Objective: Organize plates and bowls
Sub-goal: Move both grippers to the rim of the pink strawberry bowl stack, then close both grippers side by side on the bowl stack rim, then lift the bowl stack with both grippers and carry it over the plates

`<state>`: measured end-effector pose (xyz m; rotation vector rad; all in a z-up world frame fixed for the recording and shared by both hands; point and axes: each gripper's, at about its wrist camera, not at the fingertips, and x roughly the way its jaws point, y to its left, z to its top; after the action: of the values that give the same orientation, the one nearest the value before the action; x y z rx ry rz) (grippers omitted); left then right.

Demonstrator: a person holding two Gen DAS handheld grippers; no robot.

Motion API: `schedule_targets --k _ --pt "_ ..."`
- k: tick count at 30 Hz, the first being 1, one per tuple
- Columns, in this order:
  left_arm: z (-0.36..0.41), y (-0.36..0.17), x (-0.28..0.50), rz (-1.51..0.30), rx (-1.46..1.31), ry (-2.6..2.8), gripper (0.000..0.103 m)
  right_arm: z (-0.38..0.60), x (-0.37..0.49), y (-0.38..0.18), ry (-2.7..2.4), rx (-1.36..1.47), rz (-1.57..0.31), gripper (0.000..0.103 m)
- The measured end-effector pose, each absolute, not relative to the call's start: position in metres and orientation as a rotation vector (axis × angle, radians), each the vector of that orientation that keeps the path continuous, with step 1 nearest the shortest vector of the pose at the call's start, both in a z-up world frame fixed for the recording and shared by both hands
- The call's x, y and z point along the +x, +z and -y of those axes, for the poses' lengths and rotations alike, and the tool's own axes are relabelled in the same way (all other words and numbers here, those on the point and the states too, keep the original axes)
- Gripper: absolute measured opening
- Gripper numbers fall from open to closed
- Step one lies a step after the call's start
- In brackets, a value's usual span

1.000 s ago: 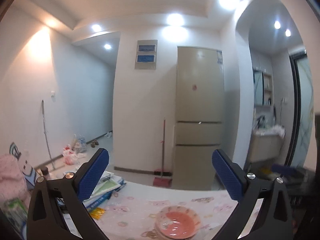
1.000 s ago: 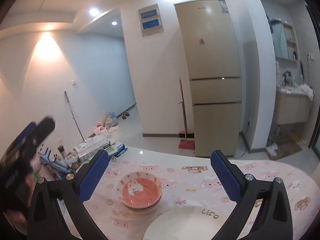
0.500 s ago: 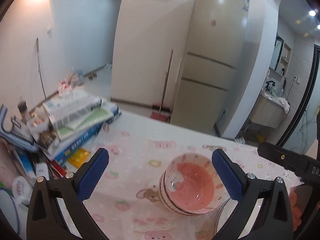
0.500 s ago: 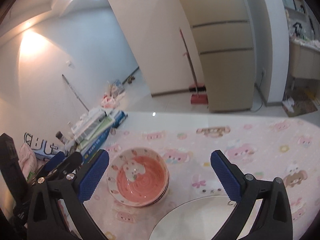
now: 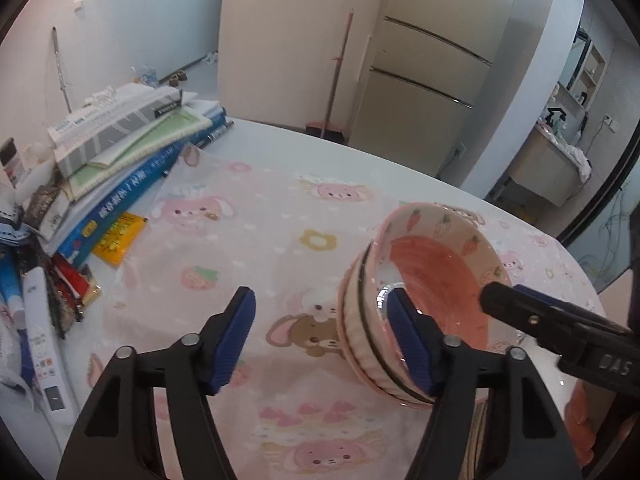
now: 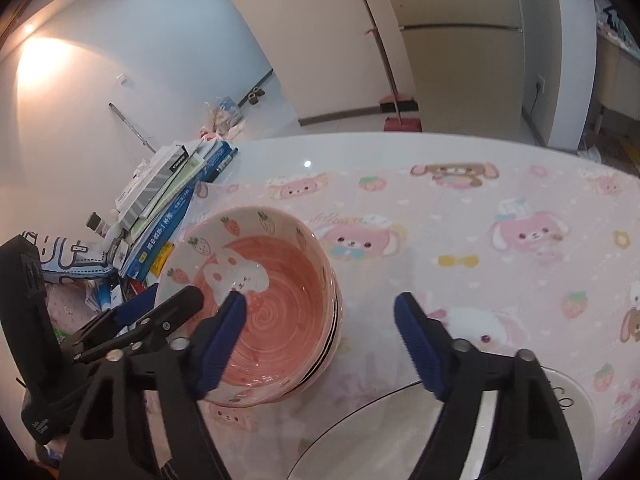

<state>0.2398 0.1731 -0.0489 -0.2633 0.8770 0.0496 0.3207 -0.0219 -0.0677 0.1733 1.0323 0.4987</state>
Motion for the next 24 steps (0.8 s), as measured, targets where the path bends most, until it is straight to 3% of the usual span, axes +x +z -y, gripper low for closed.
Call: schedule_targets --k 2,5,24 --pt "-0.171 -0.05 0.24 -0.885 -0.293 0.015 0.053 0.02 0.323 -0.074 0.511 0.173 -1.057 0.06" --pt "-0.169 -0.049 0.238 -0.886 -0.338 -0.014 0.037 0.014 0.325 -0.084 0.519 0.162 -1.096 0.036" --pt "-0.168 -0.073 0.247 -0.971 -0.479 -0.019 0.033 0.005 0.323 -0.096 0.527 0.117 -1.082 0.031"
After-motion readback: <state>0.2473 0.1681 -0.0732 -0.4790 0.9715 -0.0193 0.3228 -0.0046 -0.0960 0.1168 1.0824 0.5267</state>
